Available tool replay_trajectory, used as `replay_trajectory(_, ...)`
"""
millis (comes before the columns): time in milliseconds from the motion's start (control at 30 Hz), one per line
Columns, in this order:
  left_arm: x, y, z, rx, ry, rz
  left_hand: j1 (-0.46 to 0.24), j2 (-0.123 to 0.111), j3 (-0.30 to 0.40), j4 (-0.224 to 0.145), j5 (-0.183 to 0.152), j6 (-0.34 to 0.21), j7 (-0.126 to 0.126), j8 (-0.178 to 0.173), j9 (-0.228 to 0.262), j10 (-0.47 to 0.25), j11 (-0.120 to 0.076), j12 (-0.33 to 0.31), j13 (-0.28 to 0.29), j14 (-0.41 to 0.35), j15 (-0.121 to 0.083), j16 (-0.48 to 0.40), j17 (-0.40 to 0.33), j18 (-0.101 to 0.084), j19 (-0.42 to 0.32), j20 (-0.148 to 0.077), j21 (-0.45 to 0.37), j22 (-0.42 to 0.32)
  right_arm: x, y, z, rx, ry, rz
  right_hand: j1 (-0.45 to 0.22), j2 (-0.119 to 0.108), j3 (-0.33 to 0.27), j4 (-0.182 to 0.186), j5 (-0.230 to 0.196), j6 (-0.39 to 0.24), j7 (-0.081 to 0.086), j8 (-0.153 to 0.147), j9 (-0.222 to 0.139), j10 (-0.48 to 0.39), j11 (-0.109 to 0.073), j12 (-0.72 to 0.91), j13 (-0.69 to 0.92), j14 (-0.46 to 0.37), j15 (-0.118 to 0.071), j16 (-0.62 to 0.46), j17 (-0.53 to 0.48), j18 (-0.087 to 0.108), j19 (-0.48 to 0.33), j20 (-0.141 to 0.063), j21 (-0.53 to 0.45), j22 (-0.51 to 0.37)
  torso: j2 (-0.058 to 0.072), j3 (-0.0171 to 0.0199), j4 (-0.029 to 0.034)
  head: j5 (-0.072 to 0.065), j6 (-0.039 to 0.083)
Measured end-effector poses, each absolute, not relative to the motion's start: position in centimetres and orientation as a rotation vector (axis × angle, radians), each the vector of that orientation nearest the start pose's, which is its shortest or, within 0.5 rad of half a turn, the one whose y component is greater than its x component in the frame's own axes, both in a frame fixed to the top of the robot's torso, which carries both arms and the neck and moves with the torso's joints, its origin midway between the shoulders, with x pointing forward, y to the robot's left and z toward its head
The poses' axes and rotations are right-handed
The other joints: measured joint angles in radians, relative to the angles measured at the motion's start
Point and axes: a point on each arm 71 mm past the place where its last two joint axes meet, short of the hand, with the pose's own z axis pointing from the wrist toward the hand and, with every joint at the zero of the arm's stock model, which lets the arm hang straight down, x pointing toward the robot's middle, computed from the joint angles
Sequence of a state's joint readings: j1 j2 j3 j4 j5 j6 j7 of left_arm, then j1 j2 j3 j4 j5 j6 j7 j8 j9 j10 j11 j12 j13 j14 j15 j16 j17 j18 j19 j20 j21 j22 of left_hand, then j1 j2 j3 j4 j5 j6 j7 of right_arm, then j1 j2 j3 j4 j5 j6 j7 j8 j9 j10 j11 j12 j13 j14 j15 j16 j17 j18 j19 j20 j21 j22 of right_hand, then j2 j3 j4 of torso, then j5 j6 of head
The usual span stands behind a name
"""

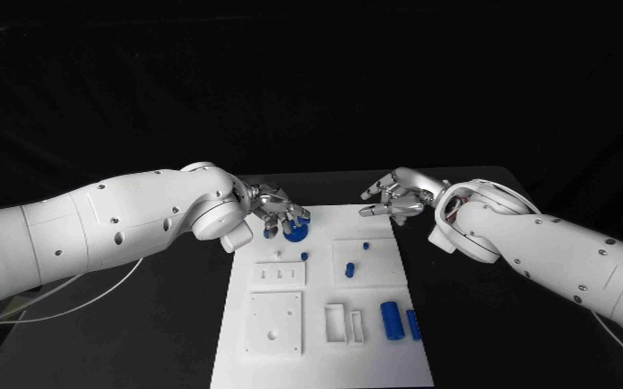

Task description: Assemble the parts on the task board

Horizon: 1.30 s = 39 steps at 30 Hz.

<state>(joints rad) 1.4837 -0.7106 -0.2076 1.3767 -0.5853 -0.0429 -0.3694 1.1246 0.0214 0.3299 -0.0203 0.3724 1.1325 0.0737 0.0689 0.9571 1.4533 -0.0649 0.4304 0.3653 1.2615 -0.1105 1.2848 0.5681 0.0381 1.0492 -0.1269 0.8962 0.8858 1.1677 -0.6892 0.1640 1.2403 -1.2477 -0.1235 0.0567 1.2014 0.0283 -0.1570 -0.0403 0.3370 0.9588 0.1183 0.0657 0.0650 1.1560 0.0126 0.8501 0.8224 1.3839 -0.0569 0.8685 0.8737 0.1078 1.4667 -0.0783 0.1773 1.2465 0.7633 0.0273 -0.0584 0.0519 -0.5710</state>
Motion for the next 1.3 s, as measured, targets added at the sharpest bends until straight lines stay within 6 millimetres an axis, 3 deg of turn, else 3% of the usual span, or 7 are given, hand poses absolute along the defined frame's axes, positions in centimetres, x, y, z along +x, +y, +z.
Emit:
replay_trajectory(367, 52.2, 20.9, -15.3, -0.49, 2.188, -0.612, -0.014, -0.002, 0.002, -0.001, 0.0, 0.004, -0.004, 0.0, 0.023, 0.008, -0.005, 0.0, 0.009, 0.015, -0.004, 0.0, 0.026, 0.0, 0.038, -0.005, -0.049, 0.026, 56.3, -24.8, -14.1, 0.193, 1.583, 0.826, -0.001, 0.001, 0.006, 0.005, 0.037, 0.003, -0.001, 0.0, 0.0, 0.0, 0.0, -0.015, -0.046, -0.007, 0.0, -0.052, -0.041, 0.0, 0.0, 0.0, -0.051, -0.05, 0.001, -0.0005, 0.0019, 0.023, -0.015)
replay_trajectory(567, 51.9, 21.5, -15.6, -0.436, 2.209, -0.504, -0.019, -0.002, 0.002, -0.002, 0.0, 0.006, -0.006, -0.003, 0.014, 0.009, -0.005, -0.005, 0.009, 0.023, -0.005, -0.004, 0.038, 0.0, 0.055, -0.005, -0.091, 0.076, 56.9, -26.7, -13.8, 0.292, 1.527, 0.823, -0.016, 0.0, 0.002, 0.009, 0.117, 0.019, -0.002, 0.0, 0.0, 0.059, -0.004, -0.245, -0.269, 0.048, 0.006, -0.376, -0.14, -0.017, -0.019, 0.014, -0.108, -0.381, 0.001, -0.0018, 0.0012, 0.03, -0.025)
replay_trajectory(767, 51.4, 22.2, -15.9, -0.38, 2.223, -0.411, -0.022, -0.005, 0.006, -0.005, 0.0, 0.008, -0.009, -0.004, 0.009, 0.01, -0.003, -0.013, 0.011, 0.031, -0.006, -0.004, 0.051, 0.0, 0.072, -0.007, -0.121, 0.115, 57.2, -27.6, -13.8, 0.364, 1.493, 0.839, -0.016, 0.012, 0.013, 0.006, 0.115, 0.043, 0.004, 0.0, 0.0, 0.118, 0.015, -0.53, -0.525, -0.017, 0.047, -0.588, -0.257, -0.024, -0.141, 0.053, -0.108, -0.663, 0.002, -0.0006, 0.0021, 0.036, -0.033)
replay_trajectory(900, 51.1, 22.7, -16.2, -0.36, 2.237, -0.366, -0.022, -0.006, 0.007, -0.007, 0.006, 0.009, -0.01, -0.006, 0.005, 0.011, -0.003, -0.016, 0.013, 0.033, -0.004, -0.004, 0.066, 0.0, 0.081, -0.005, -0.152, 0.148, 57.4, -27.9, -13.8, 0.391, 1.487, 0.861, -0.027, 0.038, 0.041, 0.018, 0.108, 0.079, 0.011, 0.0, -0.001, 0.109, 0.07, -0.77, -0.733, -0.115, 0.119, -0.785, -0.501, -0.039, -0.319, 0.128, -0.113, -0.874, 0.002, 0.0005, 0.0027, 0.039, -0.042)
replay_trajectory(967, 51.0, 23.0, -16.3, -0.357, 2.243, -0.348, -0.022, -0.006, 0.007, -0.007, 0.006, 0.011, -0.008, -0.006, 0.002, 0.011, -0.003, -0.019, 0.013, 0.036, -0.004, -0.004, 0.078, 0.0, 0.084, -0.005, -0.167, 0.168, 57.4, -28.1, -13.8, 0.398, 1.49, 0.877, -0.027, 0.038, 0.06, 0.021, 0.113, 0.08, 0.012, 0.0, -0.002, 0.075, 0.082, -0.787, -0.757, -0.156, 0.147, -0.805, -0.714, -0.023, -0.379, 0.169, -0.111, -1.026, 0.002, 0.0007, 0.0031, 0.04, -0.043)
replay_trajectory(1133, 50.7, 23.5, -16.4, -0.352, 2.249, -0.315, -0.022, -0.006, 0.005, -0.011, 0.016, 0.013, -0.007, -0.006, -0.002, 0.012, -0.002, -0.019, 0.015, 0.052, -0.005, -0.003, 0.104, 0.0, 0.096, -0.007, -0.182, 0.193, 57.5, -28.0, -13.8, 0.401, 1.506, 0.918, -0.027, 0.038, 0.086, 0.027, 0.12, 0.077, 0.015, 0.0, -0.002, 0.059, 0.088, -0.789, -0.762, -0.162, 0.159, -0.805, -0.81, -0.023, -0.381, 0.177, -0.104, -1.163, 0.002, 0.0008, 0.0026, 0.043, -0.048)
replay_trajectory(1300, 50.5, 23.3, -16.5, -0.341, 2.253, -0.302, -0.022, -0.006, 0.003, -0.014, 0.022, 0.019, -0.002, -0.003, -0.007, 0.013, -0.001, -0.015, 0.017, 0.069, -0.007, 0.004, 0.135, 0.0, 0.109, -0.009, -0.202, 0.215, 57.5, -27.8, -13.8, 0.399, 1.517, 0.95, -0.027, 0.038, 0.09, 0.029, 0.12, 0.077, 0.016, 0.0, -0.002, 0.055, 0.091, -0.789, -0.762, -0.162, 0.159, -0.805, -0.811, -0.023, -0.381, 0.177, -0.104, -1.179, 0.003, 0.0008, 0.0024, 0.046, -0.054)
